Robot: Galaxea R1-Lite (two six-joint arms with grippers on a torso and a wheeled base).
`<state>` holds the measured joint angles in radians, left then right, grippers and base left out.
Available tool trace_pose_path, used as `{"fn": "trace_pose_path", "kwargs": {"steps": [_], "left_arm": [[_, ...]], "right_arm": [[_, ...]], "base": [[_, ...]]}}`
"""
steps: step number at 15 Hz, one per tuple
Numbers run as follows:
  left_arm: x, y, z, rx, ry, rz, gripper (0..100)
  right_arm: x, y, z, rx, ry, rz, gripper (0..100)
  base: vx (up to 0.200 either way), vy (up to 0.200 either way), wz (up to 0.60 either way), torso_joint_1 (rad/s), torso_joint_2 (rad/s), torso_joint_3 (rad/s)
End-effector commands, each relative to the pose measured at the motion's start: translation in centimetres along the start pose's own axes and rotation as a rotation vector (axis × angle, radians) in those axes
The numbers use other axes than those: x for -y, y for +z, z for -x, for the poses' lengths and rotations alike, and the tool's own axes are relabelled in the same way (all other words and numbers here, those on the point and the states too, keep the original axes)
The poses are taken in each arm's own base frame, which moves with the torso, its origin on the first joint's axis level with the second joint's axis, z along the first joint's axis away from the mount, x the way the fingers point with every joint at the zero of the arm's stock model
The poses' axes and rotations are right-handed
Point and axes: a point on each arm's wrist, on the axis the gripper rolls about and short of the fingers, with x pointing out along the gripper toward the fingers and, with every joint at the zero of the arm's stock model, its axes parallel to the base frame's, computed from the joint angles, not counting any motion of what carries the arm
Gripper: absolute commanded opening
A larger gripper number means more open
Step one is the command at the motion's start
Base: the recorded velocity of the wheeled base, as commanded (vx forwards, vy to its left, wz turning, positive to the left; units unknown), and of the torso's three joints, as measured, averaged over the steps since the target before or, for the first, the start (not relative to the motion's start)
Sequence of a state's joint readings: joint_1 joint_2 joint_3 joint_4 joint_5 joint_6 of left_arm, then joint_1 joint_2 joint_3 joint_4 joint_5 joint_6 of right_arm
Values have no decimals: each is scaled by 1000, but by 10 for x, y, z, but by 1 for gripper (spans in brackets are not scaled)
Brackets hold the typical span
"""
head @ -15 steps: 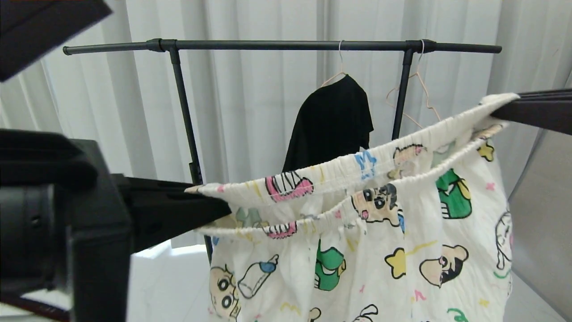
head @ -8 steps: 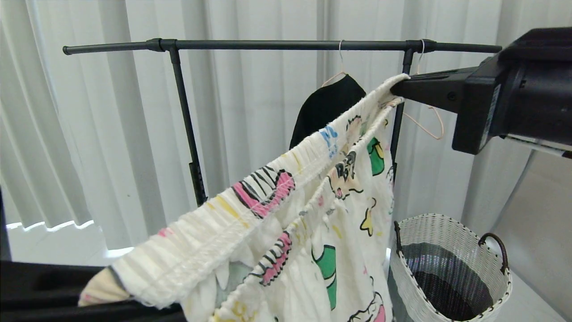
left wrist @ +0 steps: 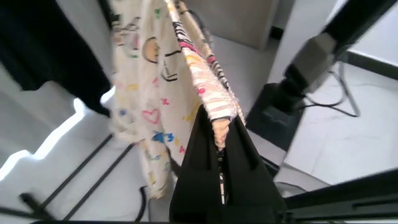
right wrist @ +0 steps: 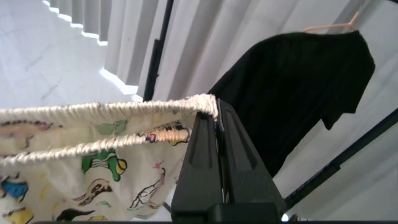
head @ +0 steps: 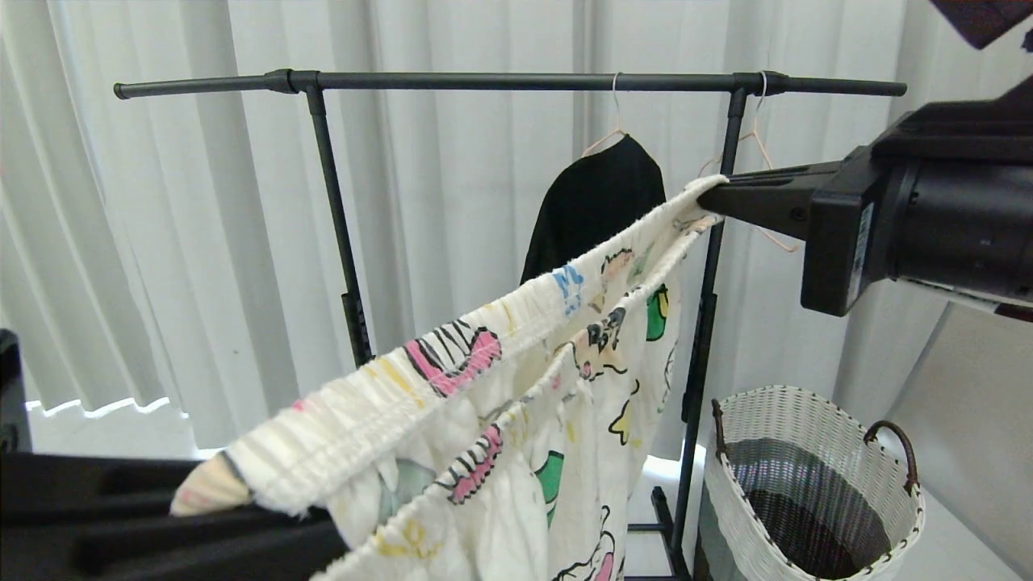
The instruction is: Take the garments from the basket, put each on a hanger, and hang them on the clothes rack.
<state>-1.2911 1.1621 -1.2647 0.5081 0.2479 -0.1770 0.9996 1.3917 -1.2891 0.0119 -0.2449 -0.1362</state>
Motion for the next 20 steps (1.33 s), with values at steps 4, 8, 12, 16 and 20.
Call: {"fn": "trace_pose_path", "kwargs": {"steps": [4, 8, 12, 16, 20], "left_arm": [[-46, 8, -27, -12, 332, 13, 0], [-49, 16, -48, 38, 342, 20, 0], [-51, 14, -49, 29, 372, 20, 0], [-56, 13, -52, 19, 395, 26, 0], [-57, 12, -54, 11, 403, 24, 0]], "right_arm": [[10, -21, 53, -63, 4, 16, 0], [9, -30, 55, -96, 13, 26, 0], [10, -30, 58, -97, 10, 26, 0], [11, -33, 64, -130, 15, 35, 0], [11, -38, 70, -136, 20, 37, 100]], "base": [[0, 0, 0, 0, 0, 0], [0, 0, 0, 0, 0, 0], [0, 0, 0, 0, 0, 0], [0, 0, 0, 0, 0, 0], [0, 0, 0, 0, 0, 0]]}}
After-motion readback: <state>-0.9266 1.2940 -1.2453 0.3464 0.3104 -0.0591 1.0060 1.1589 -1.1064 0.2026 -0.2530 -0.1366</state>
